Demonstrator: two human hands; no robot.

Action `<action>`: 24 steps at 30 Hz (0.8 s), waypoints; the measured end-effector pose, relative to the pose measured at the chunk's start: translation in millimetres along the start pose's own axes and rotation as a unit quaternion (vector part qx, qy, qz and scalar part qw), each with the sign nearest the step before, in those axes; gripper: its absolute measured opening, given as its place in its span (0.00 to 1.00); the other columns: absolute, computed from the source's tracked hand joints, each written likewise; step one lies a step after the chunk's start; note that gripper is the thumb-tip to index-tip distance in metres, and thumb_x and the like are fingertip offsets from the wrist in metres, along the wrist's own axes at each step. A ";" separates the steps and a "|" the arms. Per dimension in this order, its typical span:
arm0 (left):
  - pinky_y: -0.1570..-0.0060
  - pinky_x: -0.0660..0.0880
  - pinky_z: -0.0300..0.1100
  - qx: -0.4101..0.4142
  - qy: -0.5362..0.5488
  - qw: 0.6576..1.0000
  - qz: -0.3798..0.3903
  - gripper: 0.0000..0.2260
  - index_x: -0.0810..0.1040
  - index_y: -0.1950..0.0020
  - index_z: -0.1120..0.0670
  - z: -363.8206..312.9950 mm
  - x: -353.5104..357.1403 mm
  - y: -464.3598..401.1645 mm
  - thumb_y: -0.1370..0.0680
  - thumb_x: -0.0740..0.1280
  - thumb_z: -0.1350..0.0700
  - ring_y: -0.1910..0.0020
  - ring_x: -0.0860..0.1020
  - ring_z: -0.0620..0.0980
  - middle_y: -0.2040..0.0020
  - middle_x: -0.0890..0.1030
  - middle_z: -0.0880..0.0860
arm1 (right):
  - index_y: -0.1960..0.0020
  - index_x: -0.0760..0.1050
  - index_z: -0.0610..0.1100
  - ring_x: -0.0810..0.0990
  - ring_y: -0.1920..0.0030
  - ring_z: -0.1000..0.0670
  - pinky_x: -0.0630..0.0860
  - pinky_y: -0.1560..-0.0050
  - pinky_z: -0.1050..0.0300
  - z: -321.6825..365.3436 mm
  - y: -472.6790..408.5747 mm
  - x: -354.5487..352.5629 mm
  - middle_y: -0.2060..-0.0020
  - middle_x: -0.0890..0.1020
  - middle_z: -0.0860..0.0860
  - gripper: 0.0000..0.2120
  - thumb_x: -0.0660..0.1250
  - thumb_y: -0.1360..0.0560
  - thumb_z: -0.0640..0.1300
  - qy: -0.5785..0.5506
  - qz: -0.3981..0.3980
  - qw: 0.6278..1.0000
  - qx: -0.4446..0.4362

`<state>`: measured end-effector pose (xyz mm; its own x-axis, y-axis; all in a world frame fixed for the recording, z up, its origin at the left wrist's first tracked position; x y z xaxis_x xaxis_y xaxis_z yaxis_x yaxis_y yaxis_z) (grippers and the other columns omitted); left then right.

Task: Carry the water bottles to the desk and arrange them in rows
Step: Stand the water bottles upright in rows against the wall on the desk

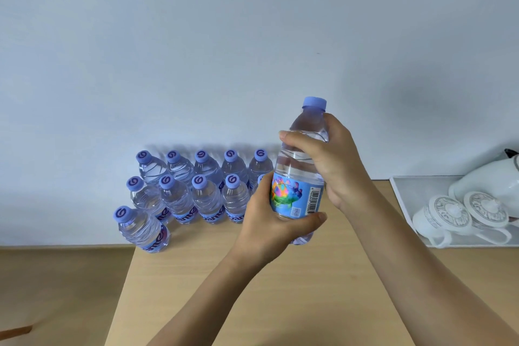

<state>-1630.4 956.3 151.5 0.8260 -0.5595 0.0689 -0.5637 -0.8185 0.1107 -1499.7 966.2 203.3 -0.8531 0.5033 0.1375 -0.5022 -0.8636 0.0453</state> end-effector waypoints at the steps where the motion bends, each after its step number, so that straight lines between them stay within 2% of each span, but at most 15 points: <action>1: 0.65 0.81 0.42 -0.002 0.001 1.000 0.003 0.24 0.75 0.45 0.54 0.5 0.3 0.2 0.35 0.80 0.65 0.61 0.82 0.48 0.56 0.84 0.54 | 0.52 0.74 0.41 0.83 0.68 0.52 0.78 0.68 0.60 -0.1 -0.2 0.2 0.67 0.82 0.51 0.12 0.75 0.31 0.35 -0.012 -0.002 1.000 0.005; 3: 0.64 0.79 0.40 -0.013 0.008 1.000 0.017 0.25 0.75 0.43 0.53 2.0 0.3 0.9 0.36 0.81 0.63 0.59 0.83 0.48 0.55 0.85 0.52 | 0.53 0.74 0.41 0.82 0.70 0.51 0.78 0.69 0.59 1.7 -1.3 0.8 0.69 0.81 0.51 0.11 0.73 0.32 0.34 -0.023 0.008 1.000 0.007; 5: 0.59 0.79 0.40 -0.031 0.029 0.998 0.043 0.26 0.76 0.42 0.54 3.7 0.6 0.8 0.37 0.81 0.60 0.56 0.84 0.49 0.53 0.85 0.52 | 0.56 0.75 0.43 0.81 0.68 0.50 0.78 0.68 0.58 4.4 -3.5 1.0 0.68 0.81 0.50 0.10 0.71 0.35 0.35 -0.040 0.033 0.999 0.011; 7: 0.54 0.79 0.41 -0.049 0.059 0.994 0.076 0.27 0.76 0.41 0.55 4.7 1.1 0.0 0.37 0.81 0.58 0.53 0.84 0.51 0.51 0.85 0.54 | 0.59 0.77 0.45 0.82 0.64 0.47 0.79 0.66 0.56 5.1 -6.6 0.6 0.64 0.82 0.48 0.09 0.70 0.38 0.37 -0.075 0.060 0.995 0.033; 10: 0.55 0.78 0.41 -0.055 0.082 0.990 0.105 0.26 0.78 0.41 0.56 3.9 1.4 -1.0 0.38 0.80 0.58 0.54 0.83 0.51 0.52 0.85 0.54 | 0.57 0.79 0.46 0.83 0.58 0.43 0.81 0.61 0.51 5.5 -8.9 0.3 0.59 0.83 0.47 0.11 0.68 0.38 0.37 -0.104 0.105 0.988 0.046; 13: 0.56 0.79 0.40 -0.039 0.066 0.994 0.083 0.24 0.78 0.44 0.55 1.2 0.4 -1.8 0.39 0.80 0.57 0.56 0.83 0.50 0.53 0.85 0.53 | 0.53 0.77 0.45 0.84 0.56 0.42 0.82 0.56 0.48 6.8 -9.2 0.4 0.57 0.83 0.46 0.12 0.69 0.36 0.38 -0.091 0.115 0.989 0.036; 15: 0.55 0.79 0.41 -0.029 0.048 0.997 0.058 0.24 0.78 0.45 0.56 -0.1 1.7 -1.3 0.39 0.80 0.56 0.56 0.84 0.50 0.54 0.85 0.53 | 0.51 0.76 0.45 0.84 0.55 0.44 0.82 0.53 0.46 7.8 -7.7 -0.8 0.56 0.83 0.47 0.14 0.72 0.35 0.42 -0.031 0.093 0.995 0.022; 17: 0.58 0.80 0.41 -0.016 0.010 1.000 0.015 0.23 0.77 0.46 0.57 -1.1 1.6 -0.7 0.38 0.80 0.58 0.58 0.83 0.50 0.56 0.85 0.55 | 0.47 0.76 0.46 0.86 0.54 0.48 0.83 0.53 0.49 7.9 -5.1 -2.7 0.55 0.85 0.49 0.19 0.75 0.35 0.49 0.057 0.052 0.997 -0.004; 19: 0.62 0.79 0.40 -0.004 -0.026 0.999 -0.025 0.22 0.76 0.48 0.57 -2.1 1.2 1.1 0.39 0.79 0.59 0.61 0.83 0.49 0.57 0.84 0.54 | 0.46 0.75 0.47 0.86 0.55 0.49 0.83 0.54 0.53 7.0 -1.1 -2.7 0.54 0.85 0.49 0.23 0.78 0.36 0.53 0.083 0.017 0.996 -0.015; 24: 0.64 0.77 0.35 -0.002 -0.024 0.999 -0.024 0.23 0.76 0.48 0.53 -1.7 3.8 6.6 0.39 0.80 0.59 0.61 0.83 0.46 0.57 0.84 0.50 | 0.53 0.74 0.42 0.83 0.68 0.50 0.78 0.67 0.58 6.4 3.4 -0.1 0.67 0.82 0.51 0.11 0.74 0.32 0.37 0.008 0.012 1.000 -0.018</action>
<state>-1630.9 949.1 154.3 0.8504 -0.5259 0.0154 -0.5239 -0.8437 0.1166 -1500.5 963.1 209.7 -0.8671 0.4832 0.1214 -0.4860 -0.8739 0.0070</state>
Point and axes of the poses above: each hand's wrist, its own y-axis away from the middle knuckle, its own x-axis out of the palm, z = x × y, the point moved 5 cm from there along -y, towards the middle knuckle
